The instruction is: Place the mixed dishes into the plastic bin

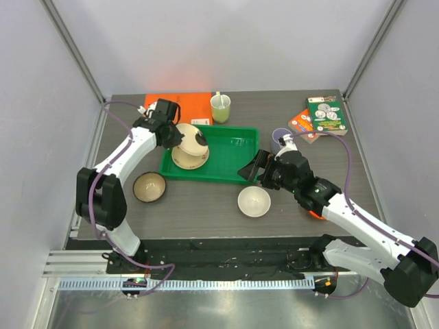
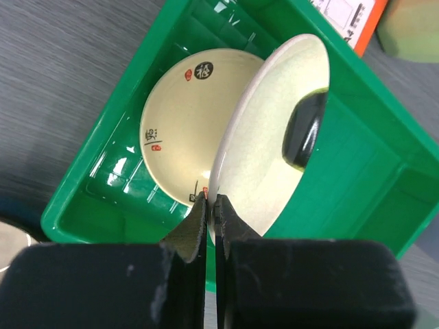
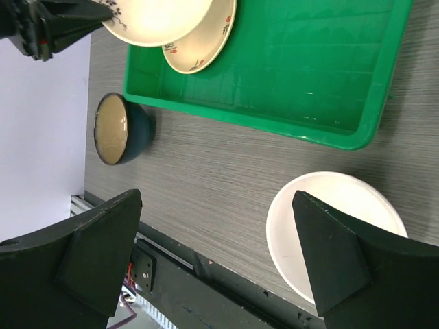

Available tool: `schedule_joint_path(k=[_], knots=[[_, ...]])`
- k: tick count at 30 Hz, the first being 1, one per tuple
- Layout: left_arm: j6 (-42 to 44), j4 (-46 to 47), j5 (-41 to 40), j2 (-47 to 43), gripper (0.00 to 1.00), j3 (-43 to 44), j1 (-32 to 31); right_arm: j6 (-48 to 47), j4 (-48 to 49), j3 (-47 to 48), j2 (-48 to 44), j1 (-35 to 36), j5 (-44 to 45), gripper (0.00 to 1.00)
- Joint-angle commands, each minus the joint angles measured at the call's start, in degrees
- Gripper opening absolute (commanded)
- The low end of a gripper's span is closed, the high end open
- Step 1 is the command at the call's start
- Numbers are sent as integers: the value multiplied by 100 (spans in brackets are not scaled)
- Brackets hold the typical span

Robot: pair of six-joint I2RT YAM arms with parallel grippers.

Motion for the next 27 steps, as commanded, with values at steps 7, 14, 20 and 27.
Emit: schedule_joint_path(k=[7,14,20,27], knots=[[-18,763,78,-175,0,-613,0,-92,-83,-5,-191,-102,-94,98],[53,604,254,309,0,-402,0,-136,-101,47,-183,-155,-111,98],[-18,762,359,370,0,-490,0,-198,-153,100,-156,-234,-155,98],[105,604,509,625,0,-437,0,-215,-153,109,-121,-286,-217,98]])
